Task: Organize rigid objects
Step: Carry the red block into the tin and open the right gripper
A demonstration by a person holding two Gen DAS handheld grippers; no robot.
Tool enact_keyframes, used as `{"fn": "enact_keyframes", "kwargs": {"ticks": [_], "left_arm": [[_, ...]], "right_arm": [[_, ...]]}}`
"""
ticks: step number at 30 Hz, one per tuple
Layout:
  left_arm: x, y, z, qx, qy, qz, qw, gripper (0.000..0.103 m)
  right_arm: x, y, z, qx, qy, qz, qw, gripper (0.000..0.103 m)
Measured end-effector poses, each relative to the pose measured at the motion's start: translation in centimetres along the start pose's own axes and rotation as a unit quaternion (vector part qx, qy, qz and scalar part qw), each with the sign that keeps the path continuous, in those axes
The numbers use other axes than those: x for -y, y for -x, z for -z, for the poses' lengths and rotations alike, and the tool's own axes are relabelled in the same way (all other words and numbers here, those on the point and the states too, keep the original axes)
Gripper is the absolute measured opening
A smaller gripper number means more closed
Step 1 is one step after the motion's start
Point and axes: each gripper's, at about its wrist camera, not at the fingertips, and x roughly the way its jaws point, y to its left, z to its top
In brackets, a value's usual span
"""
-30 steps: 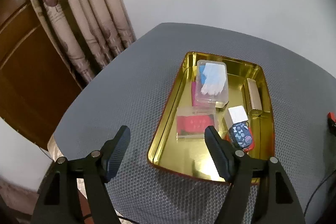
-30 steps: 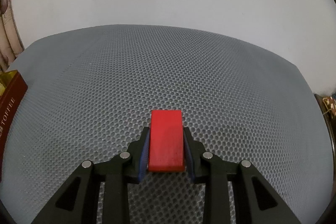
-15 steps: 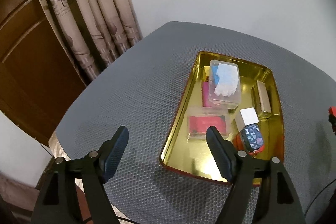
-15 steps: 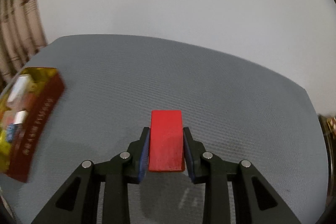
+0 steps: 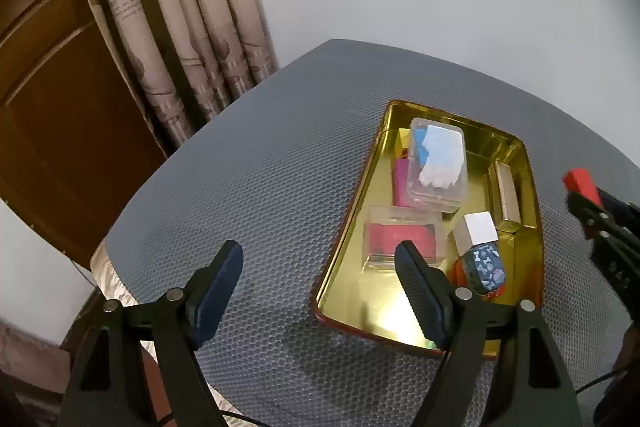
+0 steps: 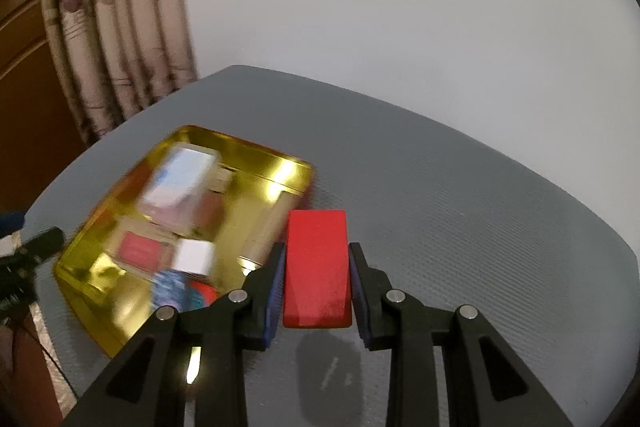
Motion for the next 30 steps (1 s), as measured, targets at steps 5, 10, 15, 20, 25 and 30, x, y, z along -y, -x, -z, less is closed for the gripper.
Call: {"fn": "enact_keyframes", "kwargs": {"ticks": [5,10,15,20,25,30], "left_arm": [[-0.3,-0.1,-0.1,-0.002,0.007,-0.005,1.0,0.077],[-0.6,-0.1,-0.2,0.001,0.012,-0.014,0.9998,0.079],[-0.8,-0.2,-0.3,0.001,0.015,-0.022,0.9996,0.079],[-0.8,-0.4,-0.3,-0.003,0.012,-0.019,0.9997,0.08],[-0.7,-0.4,-0.3,-0.003,0.008,-0.014,0.9999,0.08],[-0.8,-0.6,-0.3,-0.009,0.016,-0.003,0.9998,0.08]], "right_arm": [[-4.2,-1.6,-2.0,-0.005,0.023,-0.019,1.0,0.03],[-6.9,-3.6,-3.4,-0.017,0.03,-0.02,0.999,0.03],[-7.3,-4.9,-3.4,-0.027,0.032,-0.012,0.999,0.03],[-7.1,-6.0,-3.2,-0.04,0.024,-0.005,0.999,0.03],[-8.0,-8.0,-3.0,-0.046,0.028,0.002,0.999,0.03],[-8.6,-8.8,-2.8,-0.048,0.031,0.001,0.998,0.031]]}}
